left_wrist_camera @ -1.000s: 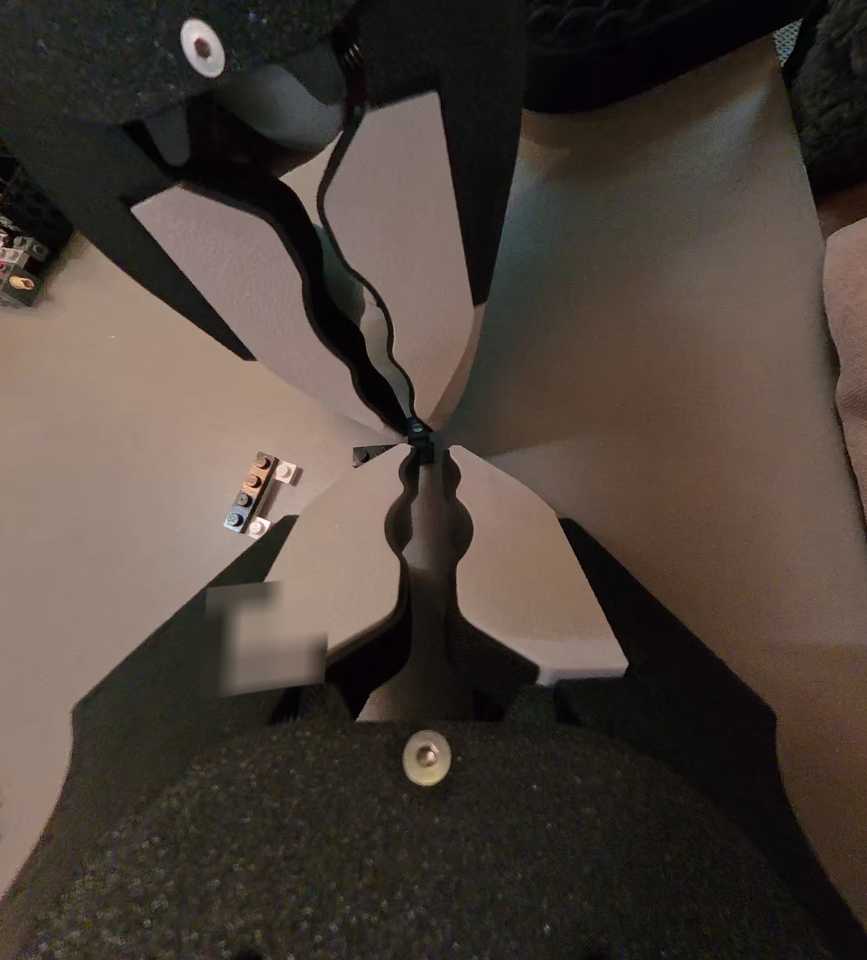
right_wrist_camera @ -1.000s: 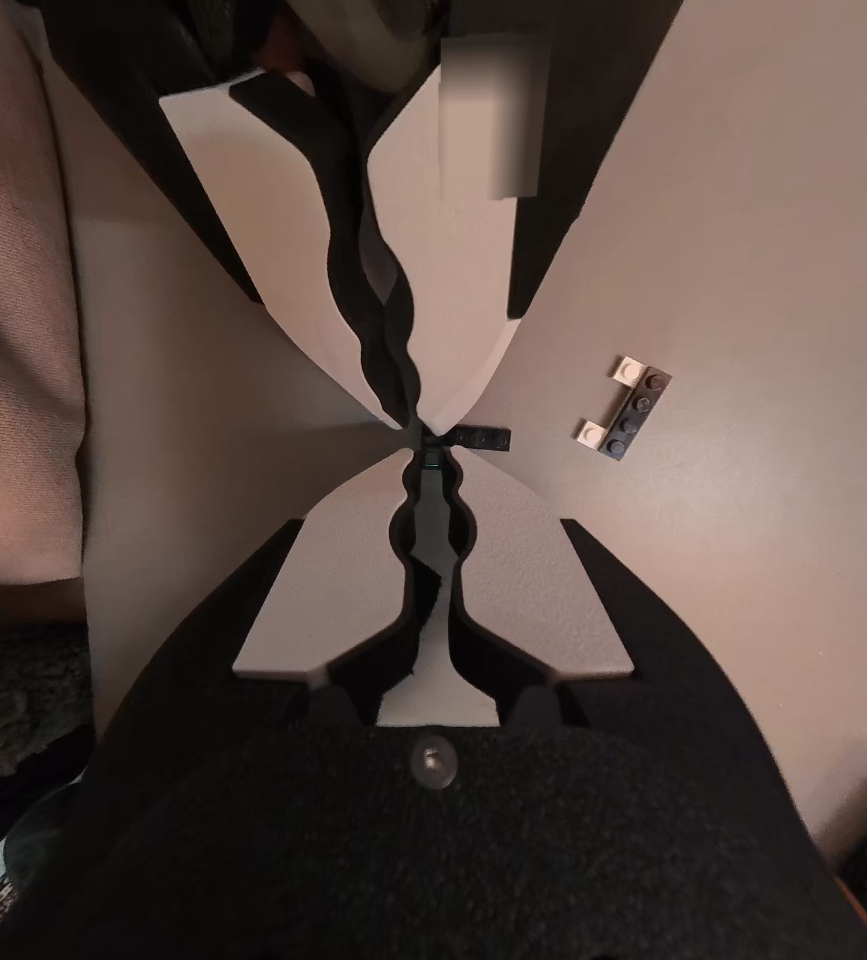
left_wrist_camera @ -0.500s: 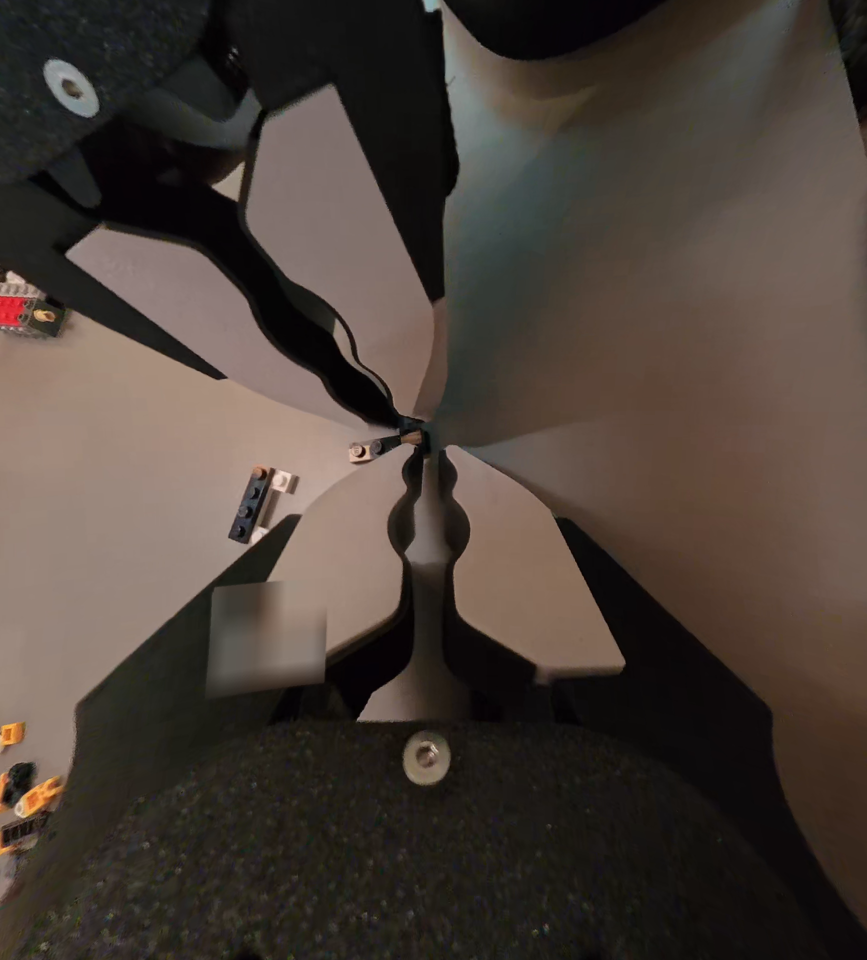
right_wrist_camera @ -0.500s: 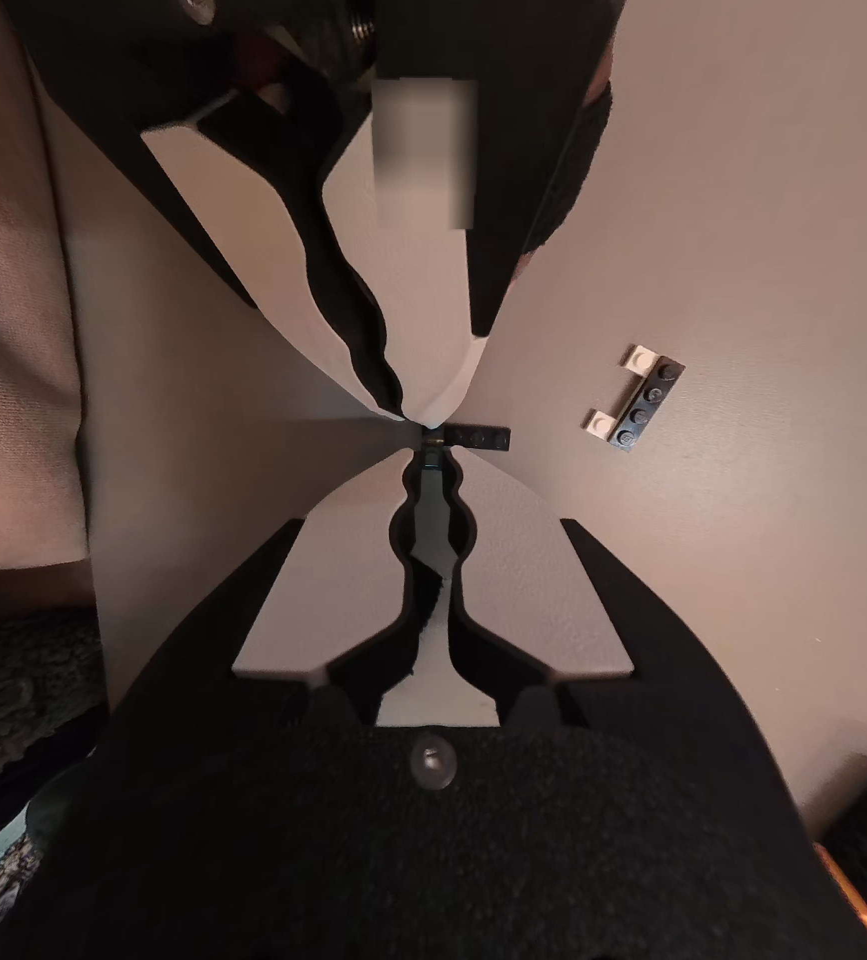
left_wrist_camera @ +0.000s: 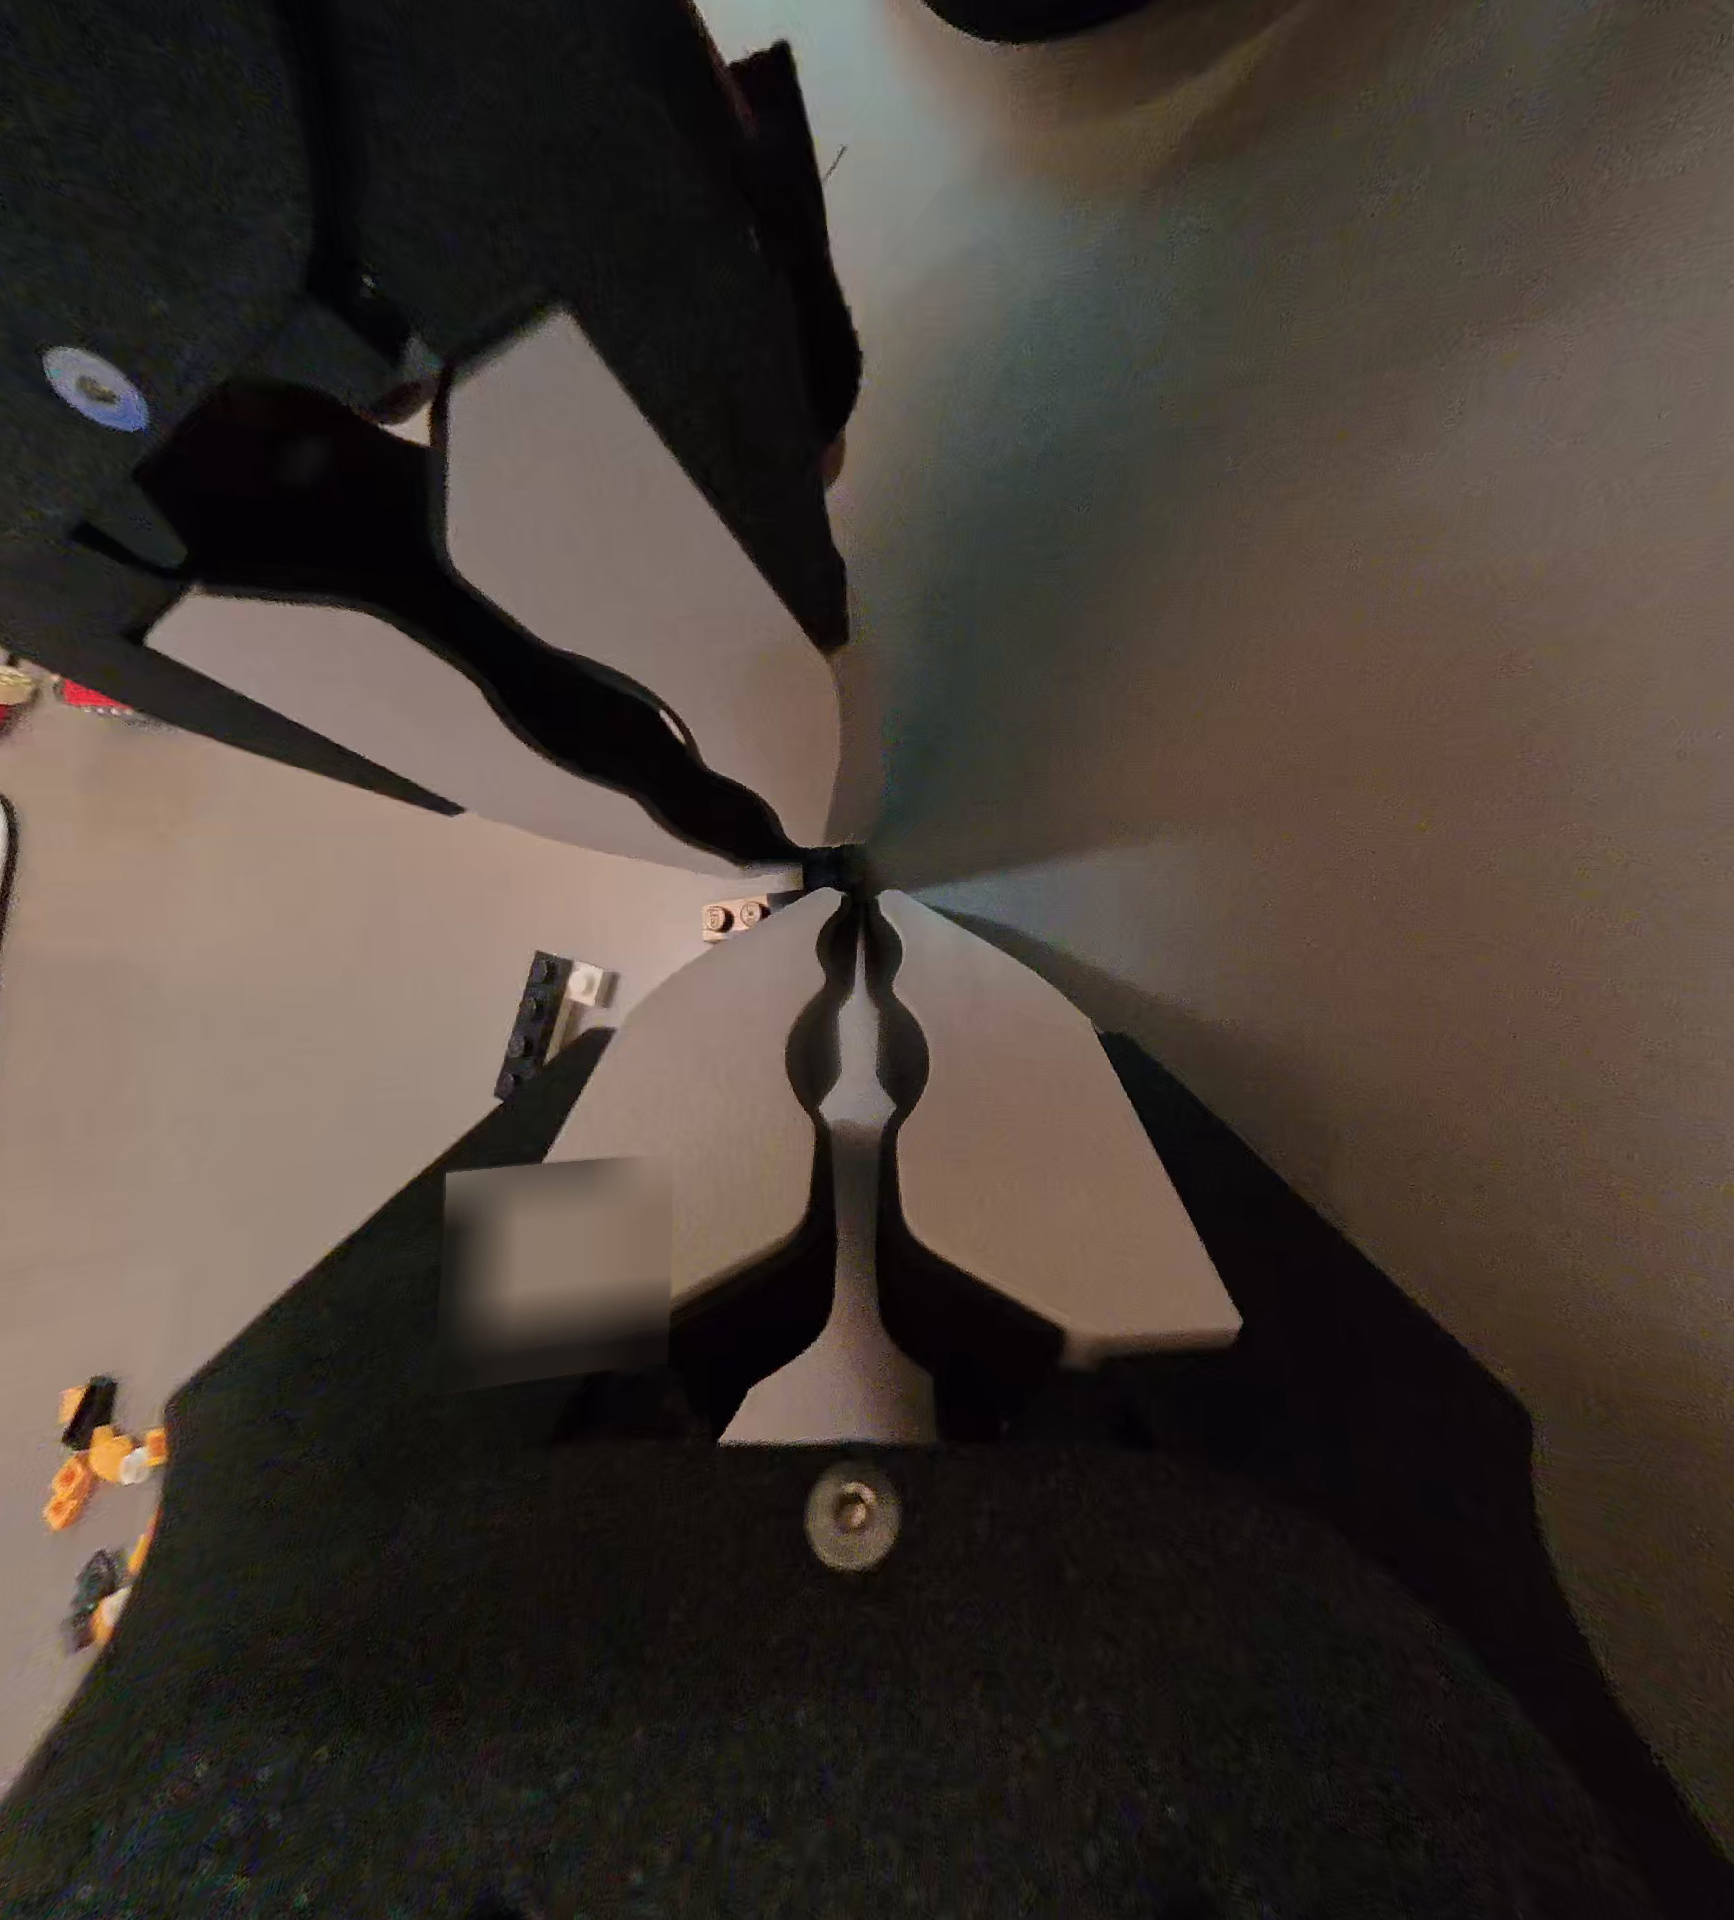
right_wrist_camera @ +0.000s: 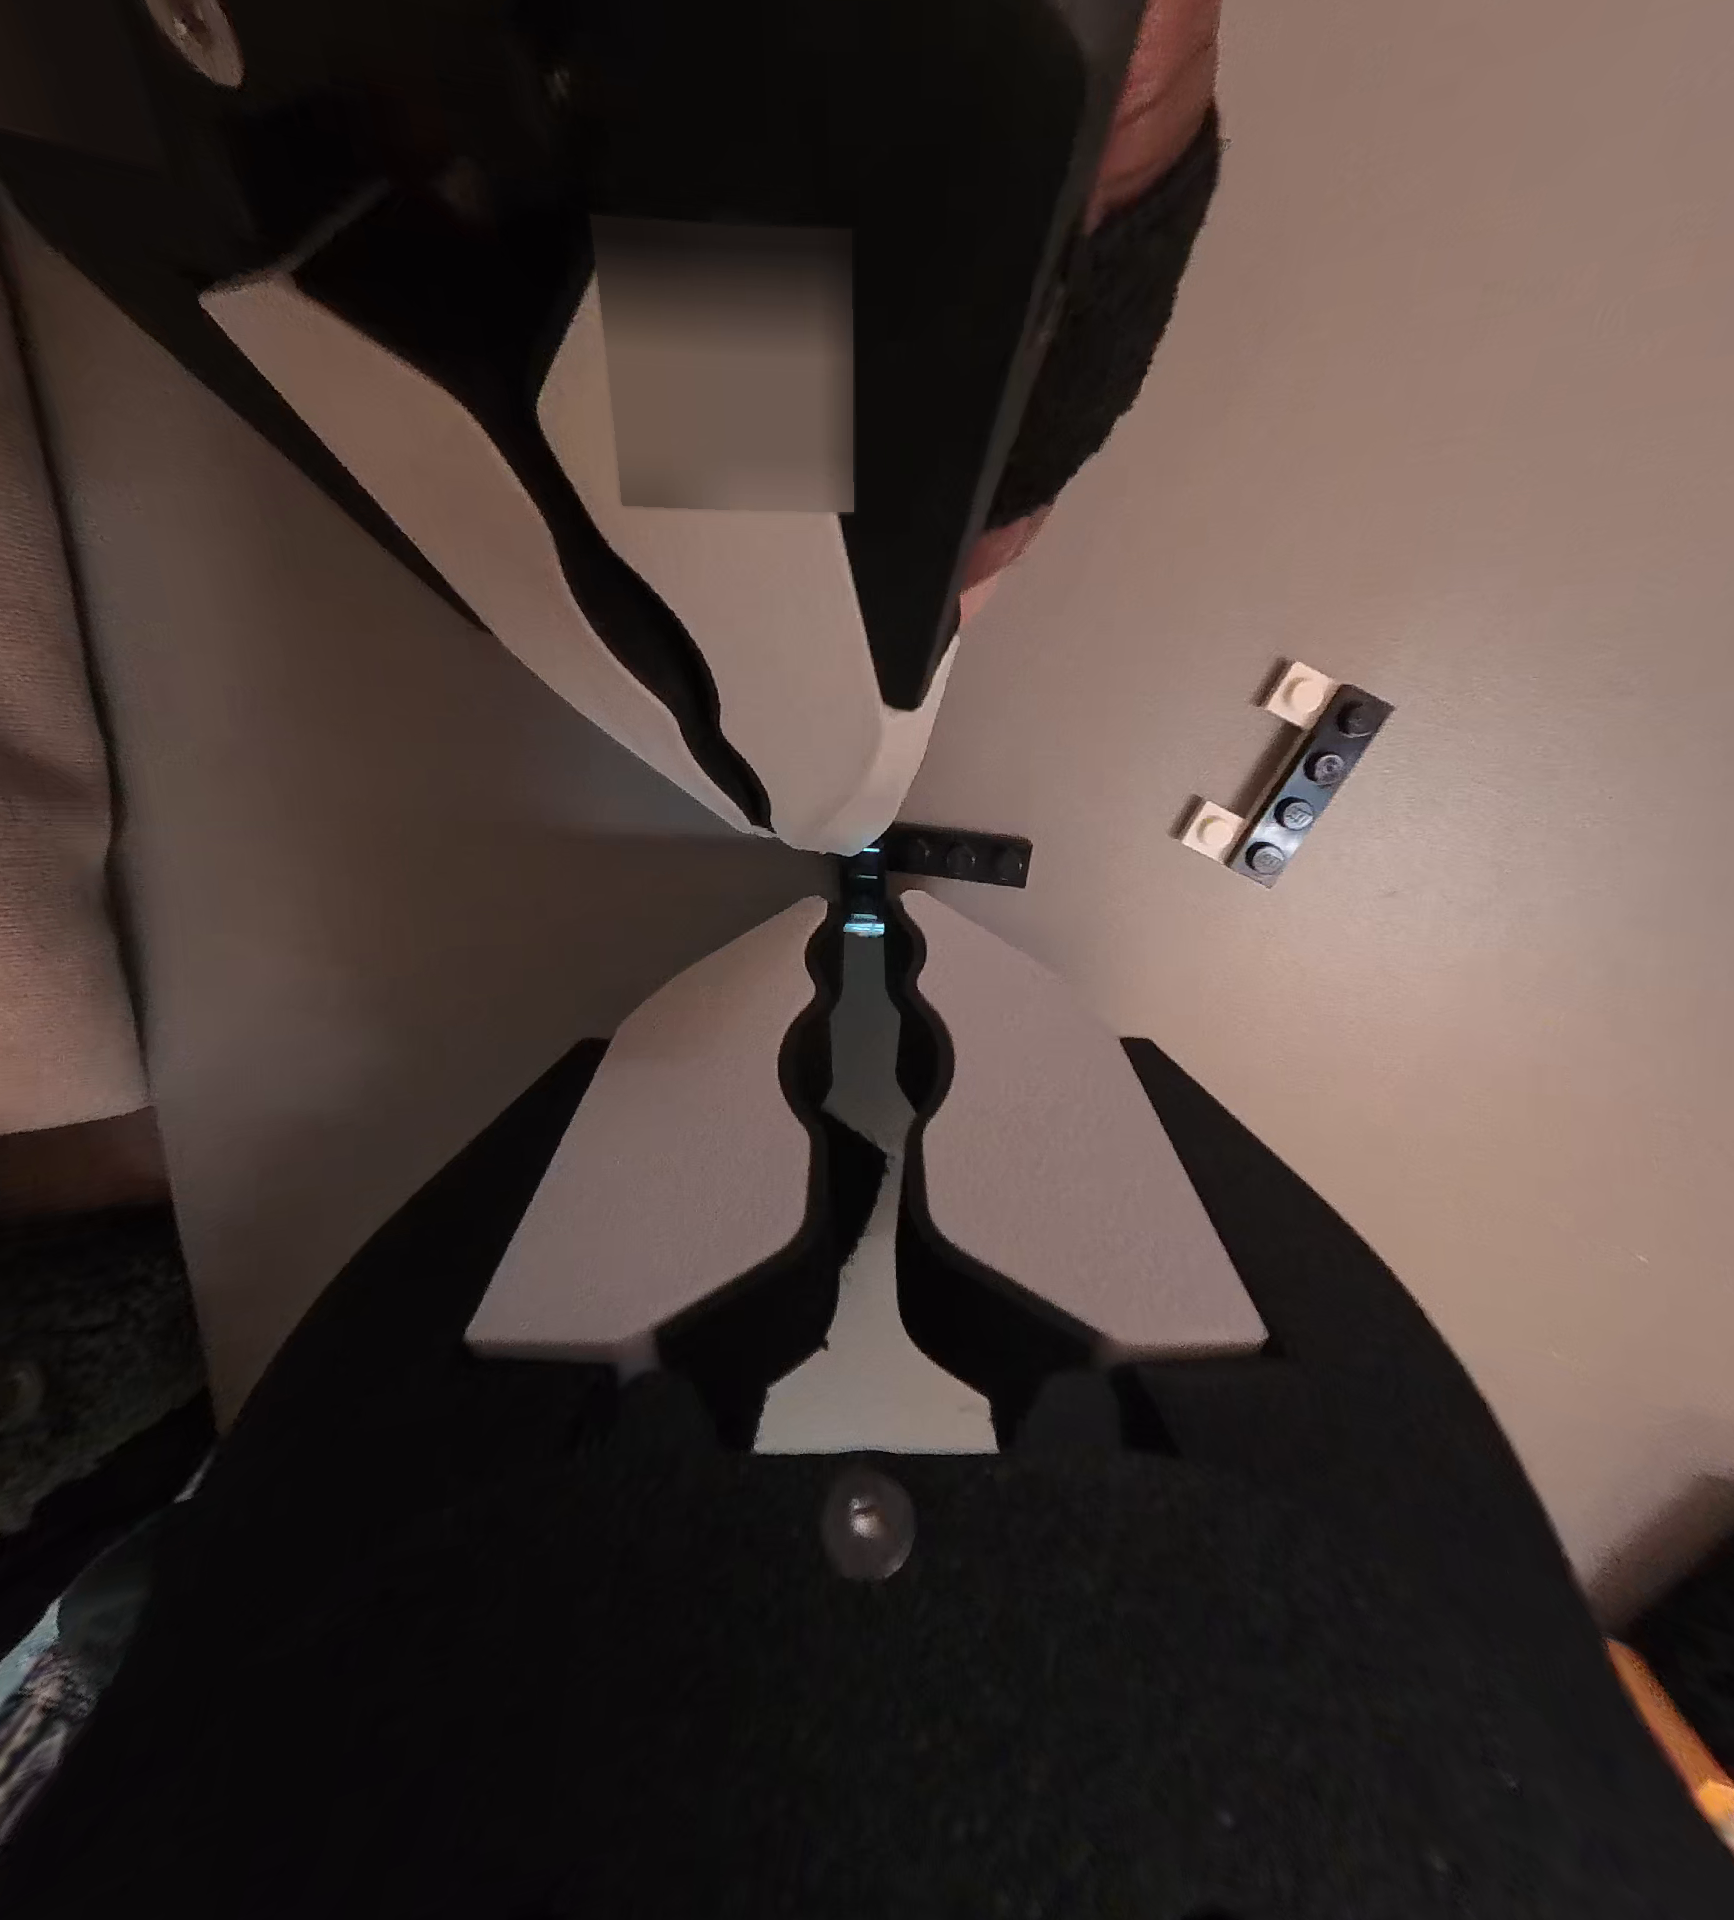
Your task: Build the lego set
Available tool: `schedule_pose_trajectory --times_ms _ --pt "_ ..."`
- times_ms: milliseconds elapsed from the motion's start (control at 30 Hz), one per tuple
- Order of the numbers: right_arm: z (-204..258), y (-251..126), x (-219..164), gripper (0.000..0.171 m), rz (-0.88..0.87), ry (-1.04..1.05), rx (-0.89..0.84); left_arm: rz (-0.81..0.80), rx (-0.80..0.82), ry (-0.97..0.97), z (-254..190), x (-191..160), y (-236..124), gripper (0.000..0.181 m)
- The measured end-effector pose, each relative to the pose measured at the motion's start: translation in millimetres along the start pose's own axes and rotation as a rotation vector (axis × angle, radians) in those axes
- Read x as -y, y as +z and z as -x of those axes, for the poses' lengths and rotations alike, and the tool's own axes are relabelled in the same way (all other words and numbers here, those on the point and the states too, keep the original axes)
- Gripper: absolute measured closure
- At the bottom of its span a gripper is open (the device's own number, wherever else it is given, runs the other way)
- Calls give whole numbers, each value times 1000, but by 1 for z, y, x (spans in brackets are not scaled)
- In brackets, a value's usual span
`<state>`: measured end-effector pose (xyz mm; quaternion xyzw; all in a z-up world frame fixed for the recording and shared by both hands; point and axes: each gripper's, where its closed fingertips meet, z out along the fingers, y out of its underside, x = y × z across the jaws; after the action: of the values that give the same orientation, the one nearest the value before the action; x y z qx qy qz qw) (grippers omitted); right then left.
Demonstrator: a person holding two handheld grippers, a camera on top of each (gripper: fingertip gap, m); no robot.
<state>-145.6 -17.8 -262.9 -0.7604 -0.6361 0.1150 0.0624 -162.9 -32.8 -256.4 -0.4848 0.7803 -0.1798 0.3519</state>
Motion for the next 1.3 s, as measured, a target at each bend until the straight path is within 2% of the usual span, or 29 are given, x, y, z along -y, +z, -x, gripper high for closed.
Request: schedule_pose_trajectory --times_ms 33,933,1300 --pt "0 0 0 164 -2 10 5 -1 -5 -8 0 0 0 181" --pt "0 -6 4 164 12 57 68 10 -30 -21 6 -7 -4 174" --pt "-1 -3 4 164 66 50 76 -7 -11 20 7 -1 -3 162"
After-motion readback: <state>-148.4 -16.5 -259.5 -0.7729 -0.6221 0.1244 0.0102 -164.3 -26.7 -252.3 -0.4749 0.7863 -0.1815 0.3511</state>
